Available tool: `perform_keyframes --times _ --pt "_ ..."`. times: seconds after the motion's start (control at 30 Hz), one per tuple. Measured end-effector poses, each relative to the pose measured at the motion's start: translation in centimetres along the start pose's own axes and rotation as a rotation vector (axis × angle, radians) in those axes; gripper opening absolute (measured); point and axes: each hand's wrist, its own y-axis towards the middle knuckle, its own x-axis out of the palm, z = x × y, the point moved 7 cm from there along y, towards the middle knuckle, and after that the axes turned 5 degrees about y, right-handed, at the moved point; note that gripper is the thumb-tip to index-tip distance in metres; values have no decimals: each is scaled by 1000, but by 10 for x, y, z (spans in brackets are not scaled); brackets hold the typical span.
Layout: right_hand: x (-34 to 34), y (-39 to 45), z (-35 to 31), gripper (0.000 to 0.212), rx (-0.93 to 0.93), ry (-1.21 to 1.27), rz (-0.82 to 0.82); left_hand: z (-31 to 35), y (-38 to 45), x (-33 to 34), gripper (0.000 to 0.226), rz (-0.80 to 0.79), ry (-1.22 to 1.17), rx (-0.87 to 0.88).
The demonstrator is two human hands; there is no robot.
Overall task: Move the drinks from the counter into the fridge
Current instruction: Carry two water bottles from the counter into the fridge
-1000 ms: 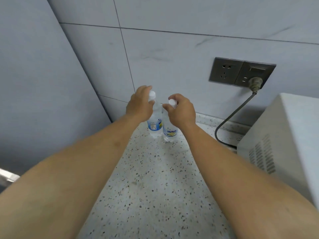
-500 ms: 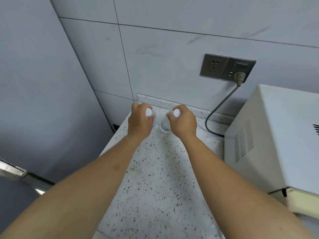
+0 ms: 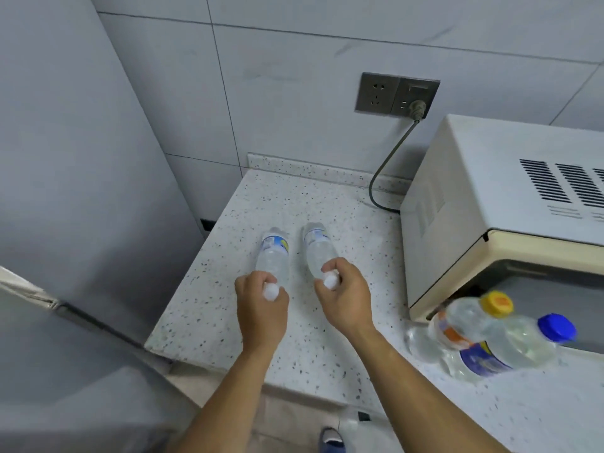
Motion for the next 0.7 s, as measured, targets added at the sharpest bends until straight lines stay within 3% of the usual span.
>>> perform_keyframes --times 0.2,0.33,0.5,0.63,0.7 --pt "-41 -23 -41 14 -115 39 53 27 -11 -43 21 -66 67 97" --pt "-57 -12 -61 6 -119 -22 -5 52 -1 -60 20 -98 126 197" --pt "-55 -9 -59 18 -144 -67 0 64 2 -44 25 -63 117 279" --pt "-49 -18 -38 26 -123 71 -43 34 1 -18 32 -229 -79 144" --pt "-43 -27 -20 38 -62 179 -110 15 -2 -7 50 -308 -112 97"
